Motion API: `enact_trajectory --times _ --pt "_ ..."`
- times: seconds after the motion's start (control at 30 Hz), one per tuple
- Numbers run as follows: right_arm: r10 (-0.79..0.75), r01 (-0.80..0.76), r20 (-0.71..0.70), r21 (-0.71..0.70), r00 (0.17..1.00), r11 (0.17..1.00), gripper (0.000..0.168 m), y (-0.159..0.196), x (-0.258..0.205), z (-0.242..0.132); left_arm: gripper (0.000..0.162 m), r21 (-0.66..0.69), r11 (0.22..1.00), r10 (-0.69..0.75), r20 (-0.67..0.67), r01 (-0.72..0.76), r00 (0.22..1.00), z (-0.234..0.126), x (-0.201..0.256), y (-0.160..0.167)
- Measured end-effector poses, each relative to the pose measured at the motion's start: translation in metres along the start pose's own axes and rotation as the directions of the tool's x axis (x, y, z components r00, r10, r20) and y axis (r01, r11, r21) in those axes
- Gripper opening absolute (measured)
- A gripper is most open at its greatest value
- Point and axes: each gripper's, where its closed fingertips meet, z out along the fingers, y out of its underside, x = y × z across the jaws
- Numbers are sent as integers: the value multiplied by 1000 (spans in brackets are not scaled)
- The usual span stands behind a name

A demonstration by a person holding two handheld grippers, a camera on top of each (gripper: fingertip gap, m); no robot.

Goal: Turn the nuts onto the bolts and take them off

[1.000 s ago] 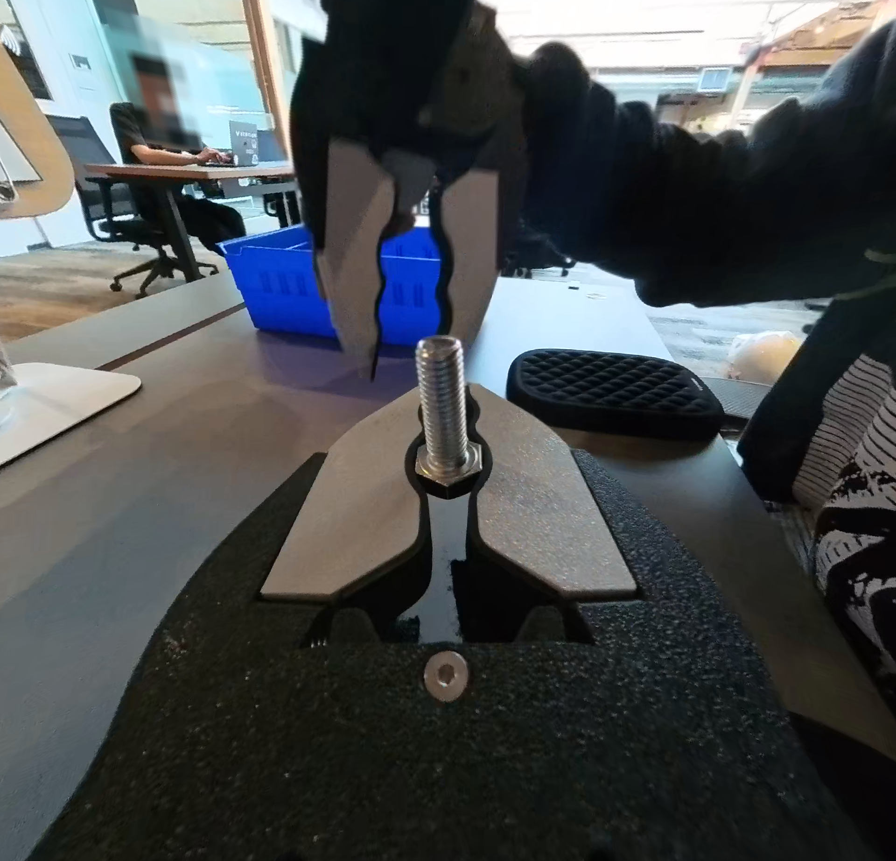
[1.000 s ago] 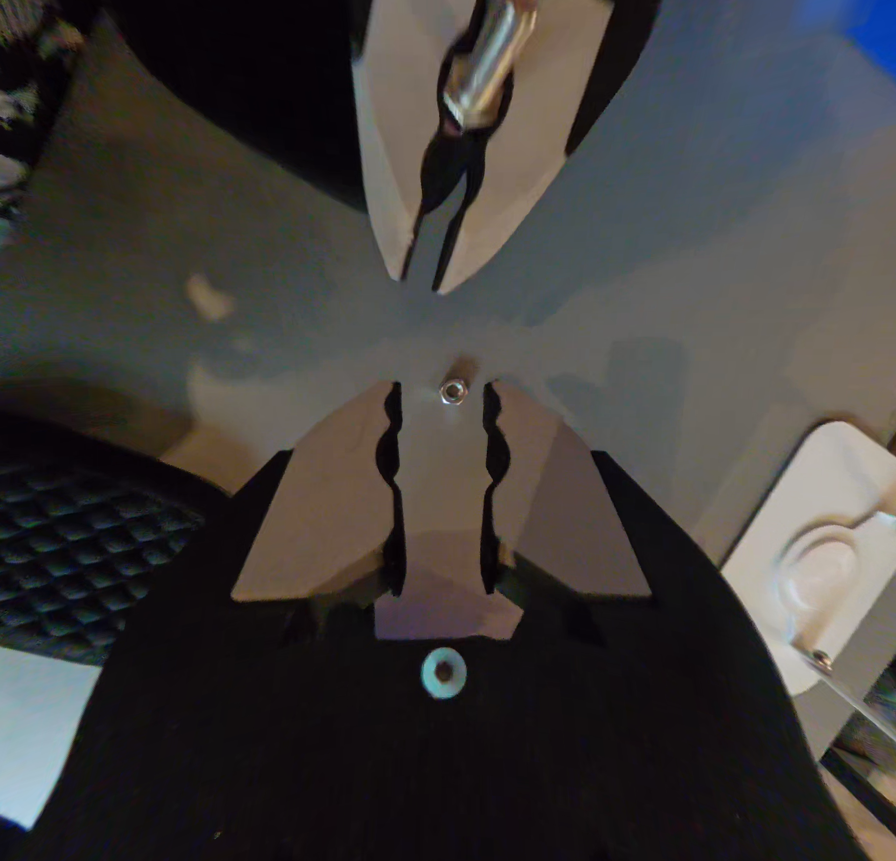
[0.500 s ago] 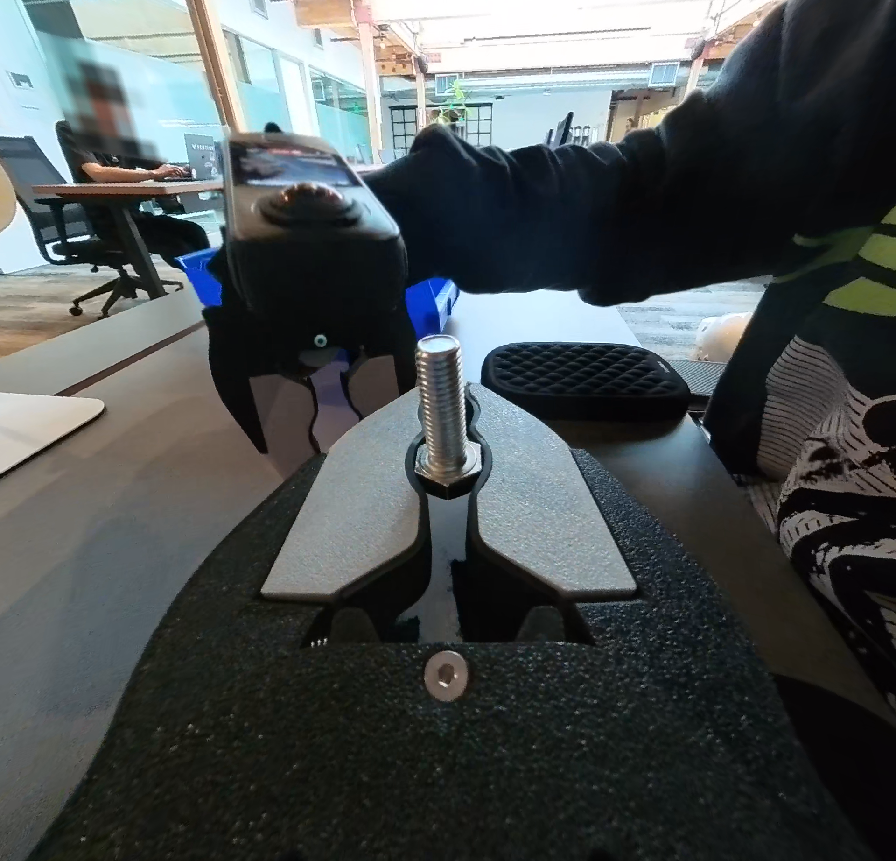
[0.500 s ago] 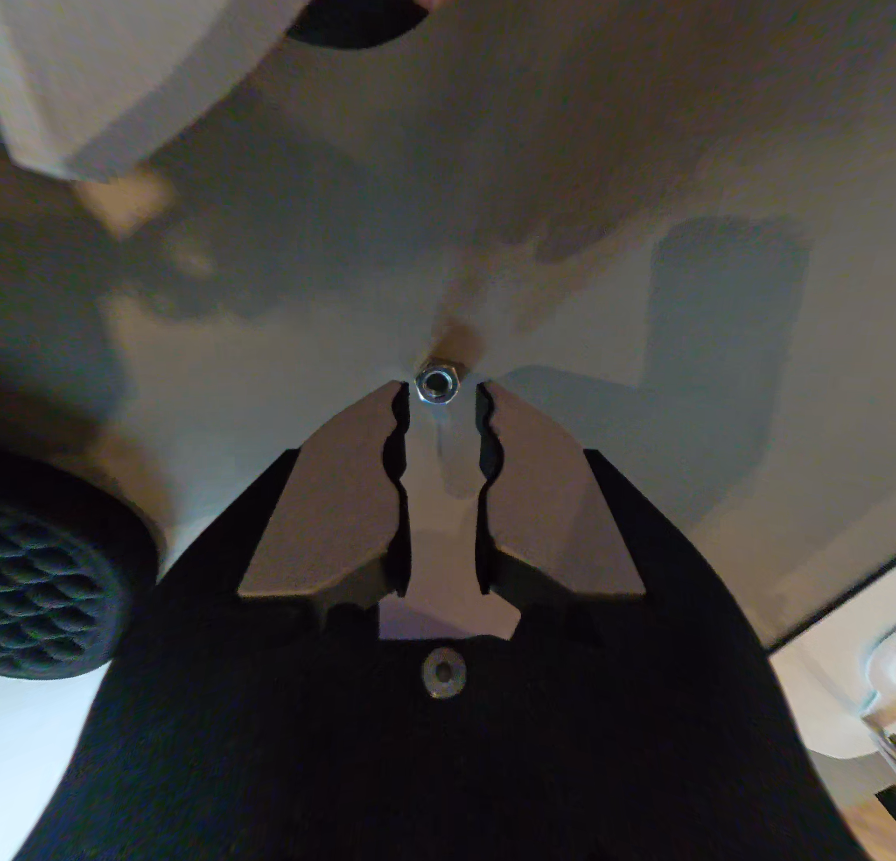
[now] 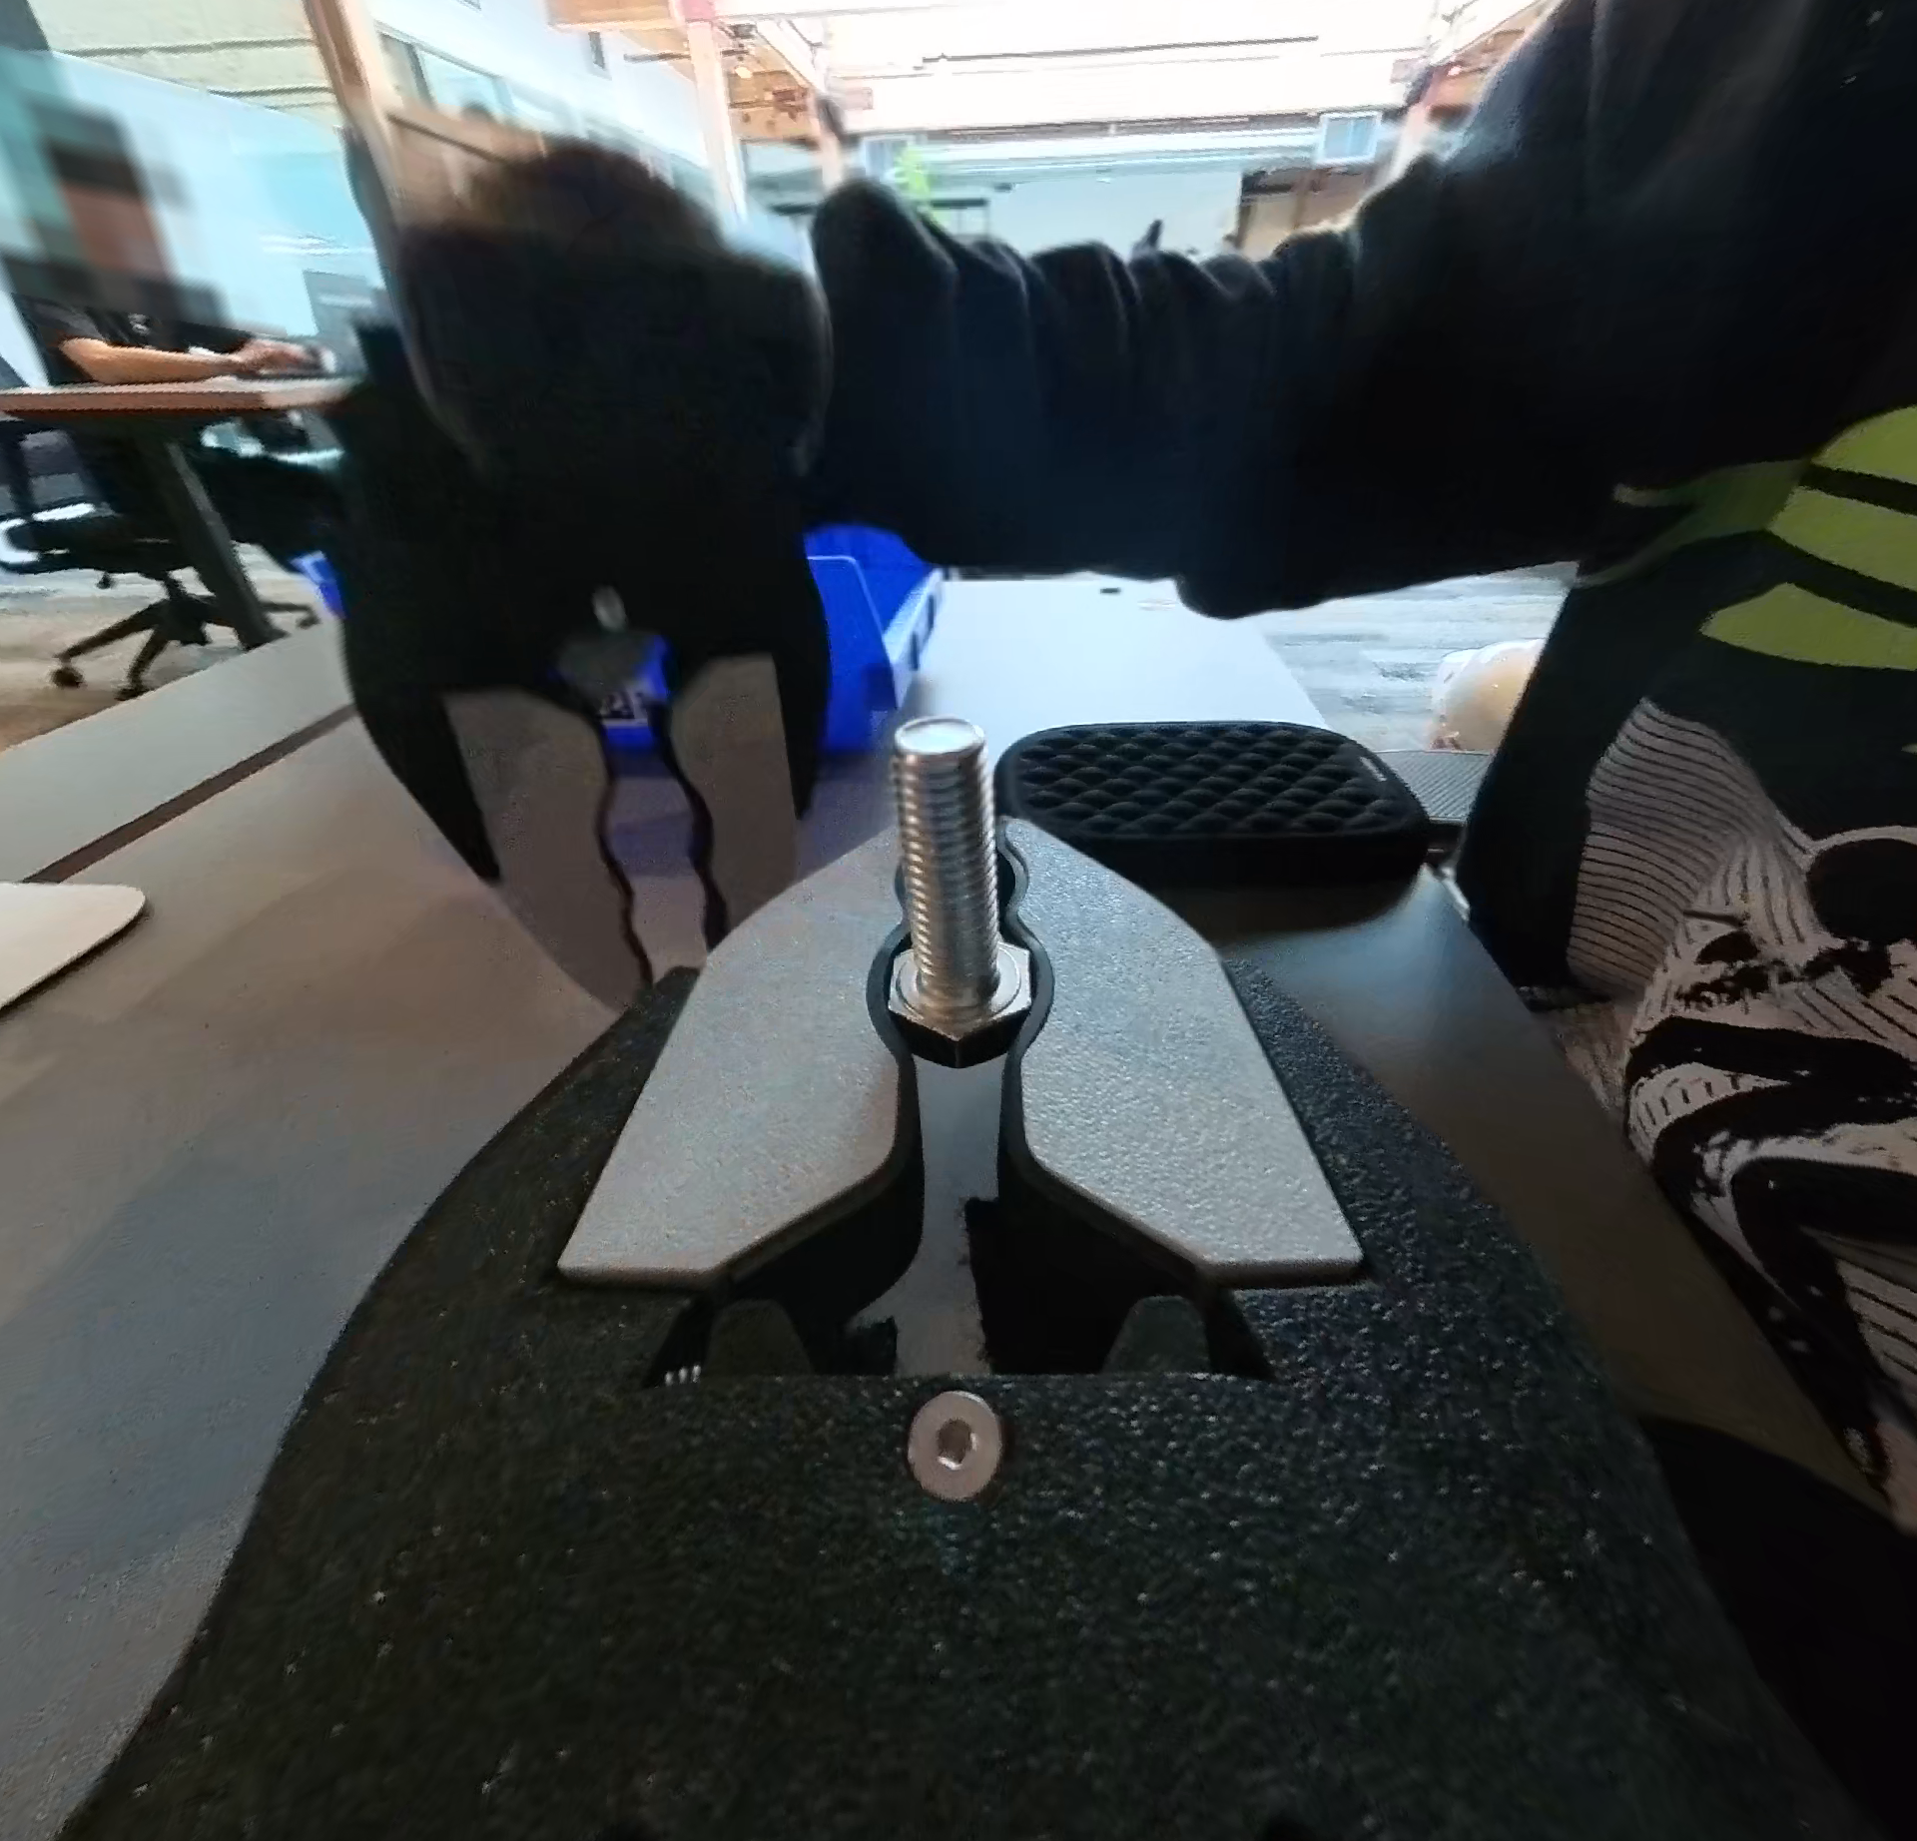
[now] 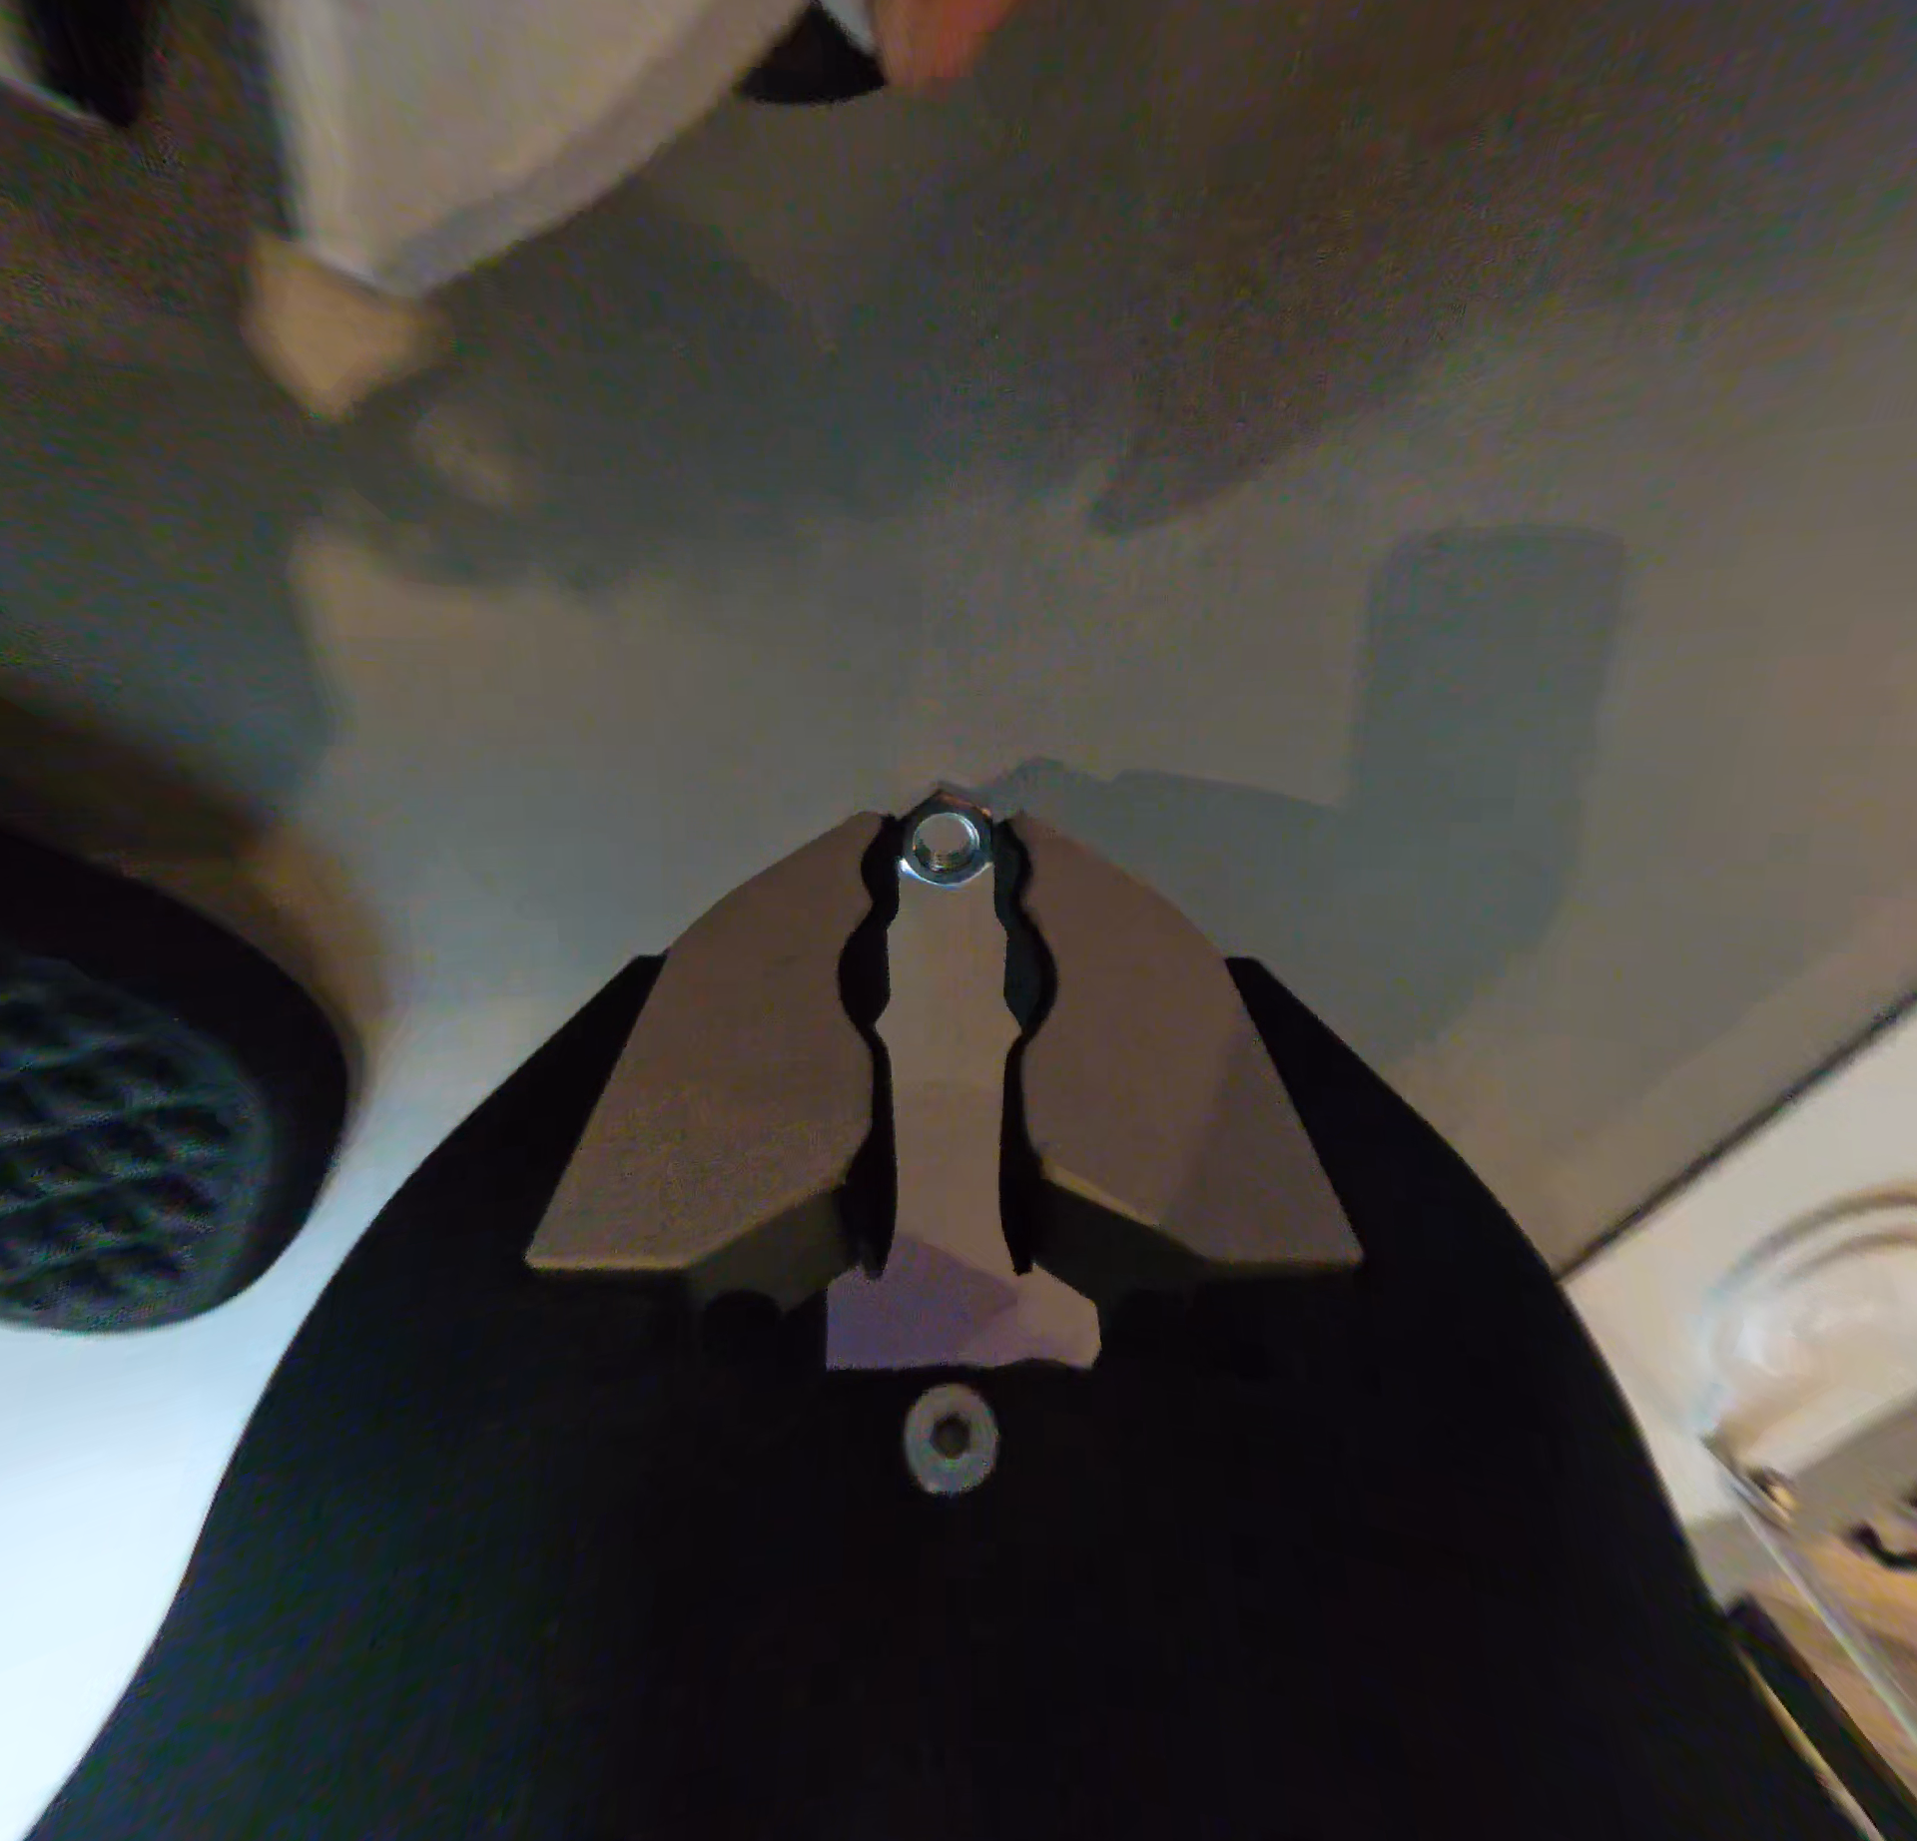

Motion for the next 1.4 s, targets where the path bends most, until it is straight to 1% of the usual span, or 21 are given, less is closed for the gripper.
enact_trajectory --times 0.13,0.2,0.27,0.33,0.43,0.53,0.67,0.83,0.9,1.03,1.2,1.4 --pt "-60 61 -62 18 996 998 17 -4 -3 -71 11 -1 1000 8 -123 -9 992 16 10 -14" --pt "-112 113 -78 15 991 993 17 -10 -8 -107 11 -2 1000 19 -215 -20 976 28 16 -21" --pt "-176 177 -75 6 982 984 17 -20 -17 -138 10 -6 999 29 -330 -33 944 39 23 -23" --pt "-246 247 -54 11 968 969 17 -36 -28 -159 10 4 1000 29 -451 -30 892 49 32 -24" --pt "-347 347 -13 -4 938 938 17 -55 -43 -172 10 11 1000 8 -593 -3 805 58 40 -17" --pt "-442 442 15 2 897 897 17 -70 -53 -170 10 -20 1000 -13 -675 -1 738 61 46 1" --pt "-588 587 35 27 808 809 17 -81 -60 -151 10 -72 997 -34 -738 -28 673 57 59 19" --pt "-709 710 102 32 698 703 17 -83 -66 -123 10 -61 998 -39 -768 -12 640 54 63 20" --pt "-731 733 134 45 669 679 17 -82 -68 -115 10 -58 998 -35 -766 -14 641 54 62 21" --pt "-743 746 163 60 649 664 17 -80 -65 -104 10 -46 999 -33 -760 -3 649 53 60 19" --pt "-738 744 180 47 650 667 17 -75 -60 -97 10 -28 1000 -28 -755 11 656 52 58 16" --pt "-730 730 155 62 666 680 17 -75 -59 -93 10 -8 1000 -17 -750 18 661 51 56 13"
